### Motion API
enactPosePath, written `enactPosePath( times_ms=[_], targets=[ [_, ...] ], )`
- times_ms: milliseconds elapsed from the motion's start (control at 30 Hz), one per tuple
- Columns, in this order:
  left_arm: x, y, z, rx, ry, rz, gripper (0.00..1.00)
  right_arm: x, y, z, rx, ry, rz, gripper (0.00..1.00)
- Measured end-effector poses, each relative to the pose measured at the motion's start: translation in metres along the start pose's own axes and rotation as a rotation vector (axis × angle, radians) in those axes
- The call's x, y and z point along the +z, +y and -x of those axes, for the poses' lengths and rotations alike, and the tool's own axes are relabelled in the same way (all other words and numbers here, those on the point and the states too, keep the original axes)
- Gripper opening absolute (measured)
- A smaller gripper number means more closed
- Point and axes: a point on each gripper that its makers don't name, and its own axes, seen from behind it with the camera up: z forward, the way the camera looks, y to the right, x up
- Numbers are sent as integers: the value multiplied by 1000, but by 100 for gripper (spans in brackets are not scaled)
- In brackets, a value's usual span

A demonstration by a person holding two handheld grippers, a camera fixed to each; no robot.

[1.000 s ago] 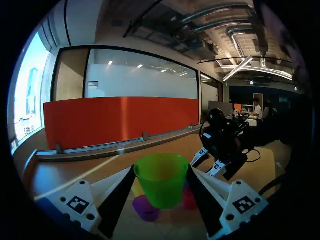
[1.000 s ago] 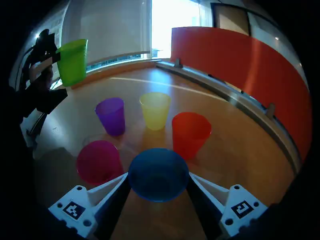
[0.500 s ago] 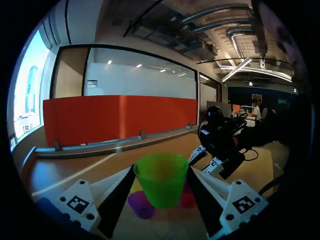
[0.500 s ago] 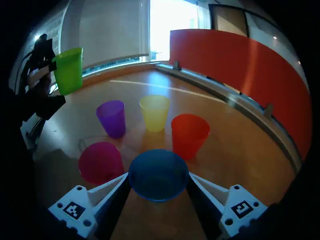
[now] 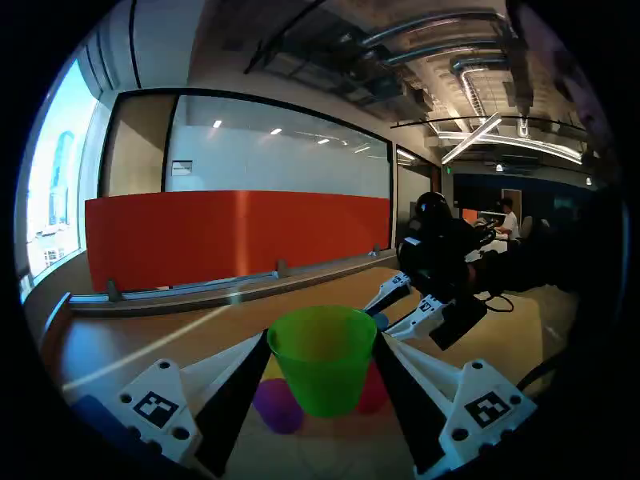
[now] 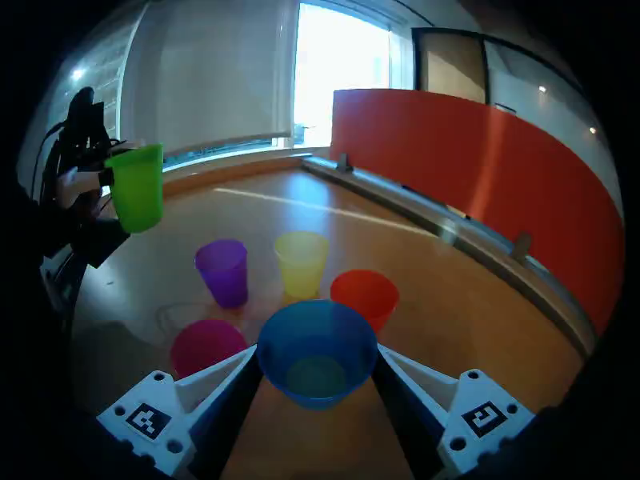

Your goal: Pour water

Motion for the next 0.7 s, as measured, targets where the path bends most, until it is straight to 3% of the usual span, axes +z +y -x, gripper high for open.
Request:
enactPosePath(
  times_ms=[267, 700],
  targets=[
    [1, 8, 5, -9, -13, 20, 89, -10, -2, -22, -3, 62, 15, 91],
    [-3, 10, 12, -12, -22, 27, 89, -30, -9, -54, -6, 167, 48, 91]
  ],
)
